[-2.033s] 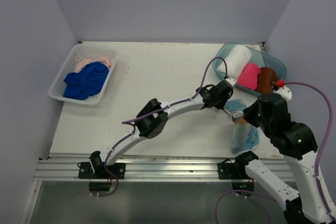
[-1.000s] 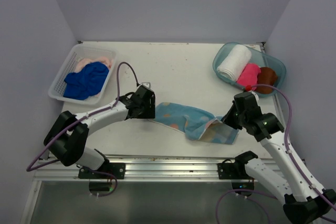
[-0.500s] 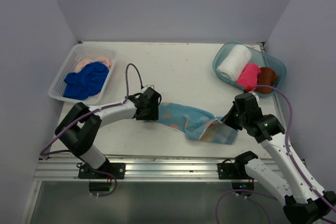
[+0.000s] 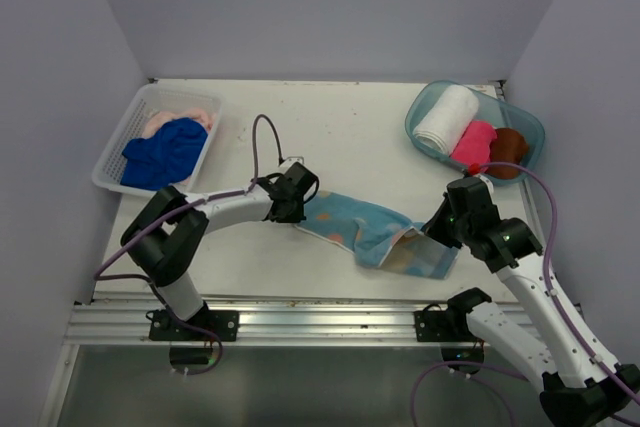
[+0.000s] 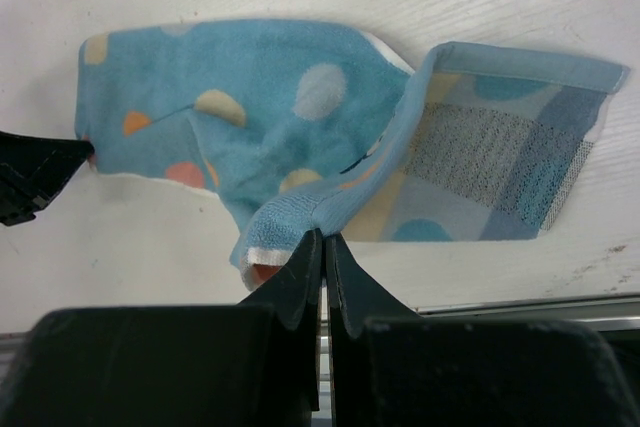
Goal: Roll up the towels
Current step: Flatten the towel
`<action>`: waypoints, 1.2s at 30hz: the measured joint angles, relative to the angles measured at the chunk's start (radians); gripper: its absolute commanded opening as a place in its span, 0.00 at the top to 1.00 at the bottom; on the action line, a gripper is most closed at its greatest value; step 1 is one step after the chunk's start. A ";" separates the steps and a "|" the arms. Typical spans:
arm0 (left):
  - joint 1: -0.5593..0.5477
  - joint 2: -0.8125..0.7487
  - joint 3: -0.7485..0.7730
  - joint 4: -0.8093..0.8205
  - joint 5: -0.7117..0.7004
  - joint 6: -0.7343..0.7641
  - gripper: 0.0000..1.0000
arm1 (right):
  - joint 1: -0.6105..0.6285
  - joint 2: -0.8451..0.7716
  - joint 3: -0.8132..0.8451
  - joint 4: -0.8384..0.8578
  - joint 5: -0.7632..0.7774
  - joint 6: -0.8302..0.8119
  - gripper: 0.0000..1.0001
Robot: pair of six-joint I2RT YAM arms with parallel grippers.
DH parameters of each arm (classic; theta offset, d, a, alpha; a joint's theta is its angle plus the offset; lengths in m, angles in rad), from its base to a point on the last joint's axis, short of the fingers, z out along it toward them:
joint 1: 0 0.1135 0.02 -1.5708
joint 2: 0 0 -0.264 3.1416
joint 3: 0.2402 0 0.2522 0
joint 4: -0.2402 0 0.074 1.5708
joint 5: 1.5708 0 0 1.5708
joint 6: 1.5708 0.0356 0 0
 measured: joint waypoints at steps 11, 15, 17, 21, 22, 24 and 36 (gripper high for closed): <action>0.021 -0.067 0.000 -0.055 0.022 -0.015 1.00 | 0.000 0.000 0.000 -0.005 0.018 -0.002 1.00; 0.099 -0.248 -0.004 -0.075 0.050 -0.012 1.00 | 0.000 0.000 0.000 -0.005 0.031 -0.006 1.00; 0.140 -0.333 0.006 -0.085 0.061 -0.005 1.00 | 0.000 0.002 0.000 -0.005 0.034 -0.008 1.00; 0.217 -0.460 0.035 -0.100 0.099 0.014 1.00 | 0.000 0.011 0.003 -0.007 0.050 -0.012 1.00; 0.241 -0.484 0.041 -0.104 0.118 0.018 1.00 | 0.000 0.013 0.008 -0.010 0.053 -0.014 1.00; 0.281 -0.518 0.050 -0.113 0.144 0.031 1.00 | 0.000 0.019 0.026 -0.018 0.063 -0.022 1.00; 0.425 -0.628 0.217 -0.256 0.196 0.109 1.00 | 0.000 0.032 0.367 -0.034 0.192 -0.106 1.00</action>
